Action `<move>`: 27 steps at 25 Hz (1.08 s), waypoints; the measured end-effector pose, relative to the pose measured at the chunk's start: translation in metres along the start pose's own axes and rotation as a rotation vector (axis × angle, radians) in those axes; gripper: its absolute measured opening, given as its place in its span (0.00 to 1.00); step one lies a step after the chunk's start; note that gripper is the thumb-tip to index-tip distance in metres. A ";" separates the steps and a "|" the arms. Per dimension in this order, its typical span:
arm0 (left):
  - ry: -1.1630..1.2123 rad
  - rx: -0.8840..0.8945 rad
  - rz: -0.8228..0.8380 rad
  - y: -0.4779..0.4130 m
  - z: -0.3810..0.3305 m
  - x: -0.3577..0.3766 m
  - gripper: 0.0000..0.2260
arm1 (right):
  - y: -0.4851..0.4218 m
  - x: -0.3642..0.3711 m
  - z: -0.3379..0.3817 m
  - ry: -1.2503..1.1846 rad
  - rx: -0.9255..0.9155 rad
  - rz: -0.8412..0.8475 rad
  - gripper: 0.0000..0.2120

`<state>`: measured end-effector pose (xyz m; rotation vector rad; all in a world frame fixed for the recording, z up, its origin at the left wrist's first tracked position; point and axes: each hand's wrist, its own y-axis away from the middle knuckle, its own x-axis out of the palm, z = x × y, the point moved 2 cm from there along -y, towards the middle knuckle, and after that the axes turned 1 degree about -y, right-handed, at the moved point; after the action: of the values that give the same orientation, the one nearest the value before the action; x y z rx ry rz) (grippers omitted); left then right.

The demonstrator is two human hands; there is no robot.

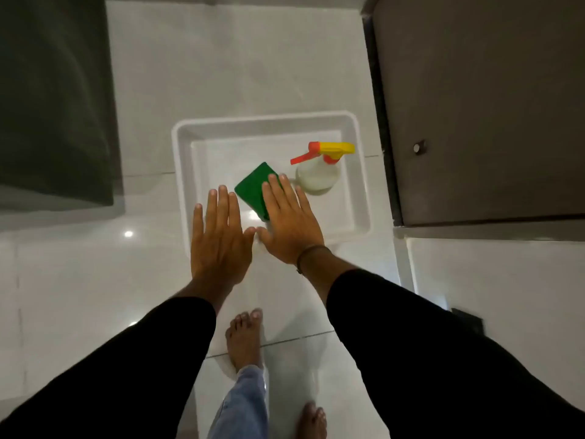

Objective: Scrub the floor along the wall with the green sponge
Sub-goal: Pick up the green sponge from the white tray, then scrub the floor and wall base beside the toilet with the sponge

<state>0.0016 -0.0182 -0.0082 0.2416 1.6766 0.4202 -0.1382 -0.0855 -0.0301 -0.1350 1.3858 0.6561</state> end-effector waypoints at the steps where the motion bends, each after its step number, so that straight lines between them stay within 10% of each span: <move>1: -0.005 -0.012 -0.010 -0.007 0.004 0.008 0.35 | -0.015 0.009 0.001 0.011 -0.021 -0.005 0.44; 14: 0.004 0.031 -0.053 -0.014 0.009 0.024 0.36 | -0.041 0.019 -0.008 -0.092 -0.075 -0.011 0.27; 27: -0.017 0.207 0.004 0.170 -0.155 0.096 0.37 | 0.323 0.066 -0.048 -0.389 0.422 -0.109 0.40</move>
<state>-0.1793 0.1535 -0.0094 0.4006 1.7038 0.2464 -0.3395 0.1795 -0.0098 0.2414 1.1021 0.2683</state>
